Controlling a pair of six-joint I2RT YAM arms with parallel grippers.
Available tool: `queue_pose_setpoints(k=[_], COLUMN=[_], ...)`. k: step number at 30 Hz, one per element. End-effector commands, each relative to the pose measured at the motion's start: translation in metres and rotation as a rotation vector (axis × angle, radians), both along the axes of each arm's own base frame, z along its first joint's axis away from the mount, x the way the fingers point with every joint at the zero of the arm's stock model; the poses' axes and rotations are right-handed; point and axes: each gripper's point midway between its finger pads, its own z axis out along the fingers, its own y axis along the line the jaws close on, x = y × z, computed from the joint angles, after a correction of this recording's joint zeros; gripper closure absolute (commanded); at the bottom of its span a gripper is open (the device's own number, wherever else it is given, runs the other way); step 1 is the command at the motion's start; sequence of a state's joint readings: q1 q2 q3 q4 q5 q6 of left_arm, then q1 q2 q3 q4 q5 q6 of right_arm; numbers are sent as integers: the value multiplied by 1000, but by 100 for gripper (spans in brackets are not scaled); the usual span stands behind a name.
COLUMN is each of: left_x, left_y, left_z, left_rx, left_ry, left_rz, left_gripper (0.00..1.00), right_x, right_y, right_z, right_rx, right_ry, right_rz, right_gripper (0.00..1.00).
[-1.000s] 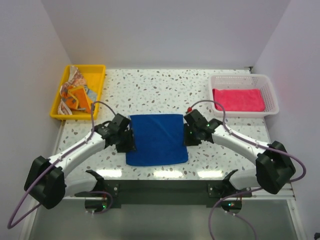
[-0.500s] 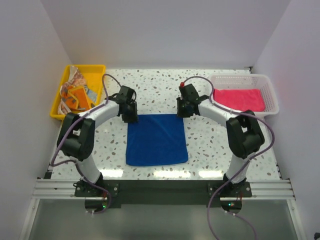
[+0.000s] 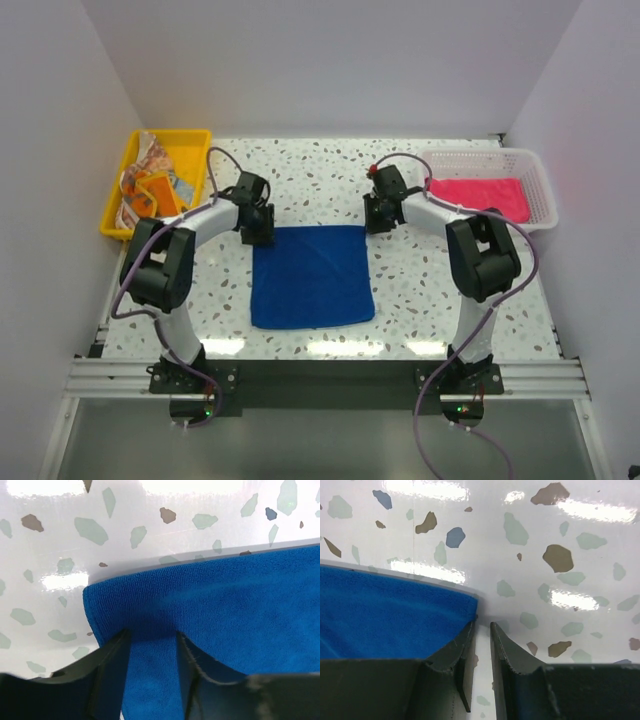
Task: Fold and stack the towels
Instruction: Fold the towel
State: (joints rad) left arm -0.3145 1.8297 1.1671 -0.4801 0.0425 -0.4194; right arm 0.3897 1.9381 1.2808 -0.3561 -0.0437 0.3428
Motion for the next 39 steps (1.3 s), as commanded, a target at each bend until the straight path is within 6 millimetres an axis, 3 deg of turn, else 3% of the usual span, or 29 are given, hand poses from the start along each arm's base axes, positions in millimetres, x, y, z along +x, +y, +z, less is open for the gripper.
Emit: queue_pose_setpoints(k=[1, 3, 6, 10, 11, 14, 16, 19, 25, 32, 39], left_x=[18, 29, 48, 66, 69, 75, 76, 69, 60, 63, 57], left_y=[12, 11, 15, 22, 20, 22, 20, 13, 4, 8, 12], left_z=[32, 48, 70, 71, 72, 63, 58, 48, 28, 29, 12], left_rx=[38, 53, 82, 124, 117, 113, 99, 51, 0, 29, 32], left_ry=[-117, -171, -261, -301, -310, -323, -326, -296, -193, -174, -104], left_rz=[-36, -87, -154, -291, -335, -438, -511, -618, -752, -812, -838], left_gripper=[51, 45, 17, 5, 4, 3, 2, 2, 5, 9, 11], right_x=[19, 20, 25, 27, 26, 24, 20, 16, 11, 12, 10], right_y=[-2, 0, -2, -1, 0, 7, 15, 18, 18, 16, 21], right_z=[43, 52, 63, 67, 59, 62, 60, 54, 36, 18, 1], right_rx=[-35, -43, -100, -129, -133, -113, -79, -68, -73, -79, -50], right_ry=[-107, -128, -161, -137, -111, -94, -80, -48, 23, 66, 95], right_rz=[103, 174, 340, 494, 530, 625, 710, 803, 931, 981, 996], right_gripper=[77, 72, 63, 54, 54, 53, 45, 43, 47, 53, 54])
